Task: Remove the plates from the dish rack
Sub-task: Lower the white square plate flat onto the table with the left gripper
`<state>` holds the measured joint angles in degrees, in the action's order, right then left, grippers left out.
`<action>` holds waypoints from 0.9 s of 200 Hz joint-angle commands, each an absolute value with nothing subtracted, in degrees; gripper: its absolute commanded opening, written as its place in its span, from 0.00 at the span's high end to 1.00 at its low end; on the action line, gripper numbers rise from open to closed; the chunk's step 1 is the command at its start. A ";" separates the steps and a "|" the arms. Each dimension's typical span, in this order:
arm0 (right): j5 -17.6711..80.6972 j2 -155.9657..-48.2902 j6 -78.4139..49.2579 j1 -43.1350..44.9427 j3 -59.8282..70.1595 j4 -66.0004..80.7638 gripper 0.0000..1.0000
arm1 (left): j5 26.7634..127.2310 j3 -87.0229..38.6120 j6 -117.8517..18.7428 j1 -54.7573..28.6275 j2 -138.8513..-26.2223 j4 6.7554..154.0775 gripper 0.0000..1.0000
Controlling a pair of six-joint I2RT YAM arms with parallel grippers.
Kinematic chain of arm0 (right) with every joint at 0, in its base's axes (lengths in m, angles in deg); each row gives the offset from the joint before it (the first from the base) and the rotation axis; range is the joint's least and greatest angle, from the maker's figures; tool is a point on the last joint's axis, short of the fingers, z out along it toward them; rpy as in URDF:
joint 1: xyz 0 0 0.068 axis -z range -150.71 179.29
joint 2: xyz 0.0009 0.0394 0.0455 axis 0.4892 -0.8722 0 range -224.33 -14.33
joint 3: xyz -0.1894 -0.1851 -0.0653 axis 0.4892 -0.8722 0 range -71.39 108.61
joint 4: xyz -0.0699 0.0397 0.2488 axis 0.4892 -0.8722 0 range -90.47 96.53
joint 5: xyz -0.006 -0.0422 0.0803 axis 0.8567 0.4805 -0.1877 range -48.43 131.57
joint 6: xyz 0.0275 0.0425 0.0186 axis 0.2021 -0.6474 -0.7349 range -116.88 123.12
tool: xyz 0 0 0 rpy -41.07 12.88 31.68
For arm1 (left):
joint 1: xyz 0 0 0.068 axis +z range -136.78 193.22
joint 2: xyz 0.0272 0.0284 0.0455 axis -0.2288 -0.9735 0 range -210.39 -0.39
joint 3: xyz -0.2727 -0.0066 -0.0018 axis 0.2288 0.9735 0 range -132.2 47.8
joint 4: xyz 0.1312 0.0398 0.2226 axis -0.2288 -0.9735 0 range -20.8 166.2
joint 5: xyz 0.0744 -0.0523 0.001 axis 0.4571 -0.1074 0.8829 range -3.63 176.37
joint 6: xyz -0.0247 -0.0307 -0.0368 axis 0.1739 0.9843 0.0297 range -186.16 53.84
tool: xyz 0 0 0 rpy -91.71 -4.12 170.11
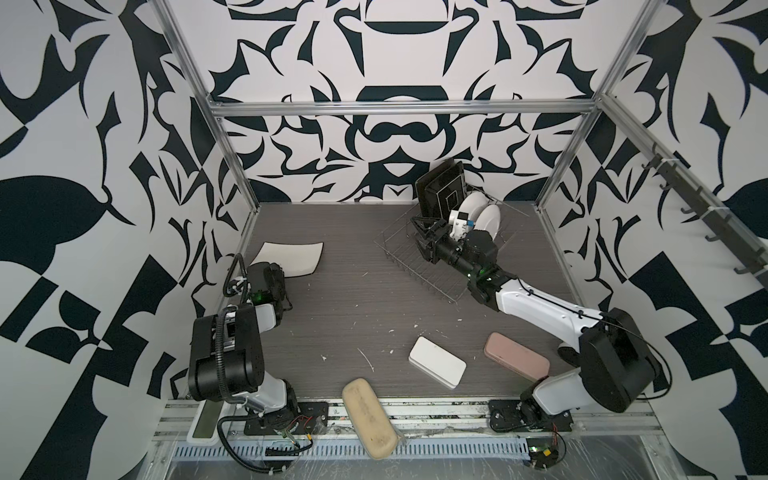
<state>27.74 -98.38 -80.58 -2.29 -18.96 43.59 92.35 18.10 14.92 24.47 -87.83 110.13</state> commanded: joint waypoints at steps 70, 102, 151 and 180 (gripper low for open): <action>27.55 -96.27 -80.30 -1.69 -18.97 45.38 0.31 | 91.93 13.18 16.14 24.83 -91.69 119.41 0.98; 27.68 -95.98 -80.20 -1.49 -19.20 44.96 0.31 | 92.08 12.05 15.48 24.83 -92.71 117.36 0.79; 27.95 -95.98 -80.19 -1.44 -19.42 44.85 0.31 | 92.41 11.34 15.41 24.83 -94.04 115.66 0.64; 28.20 -95.85 -80.12 -1.44 -19.72 44.68 0.31 | 92.13 11.41 15.64 24.83 -94.79 115.51 0.58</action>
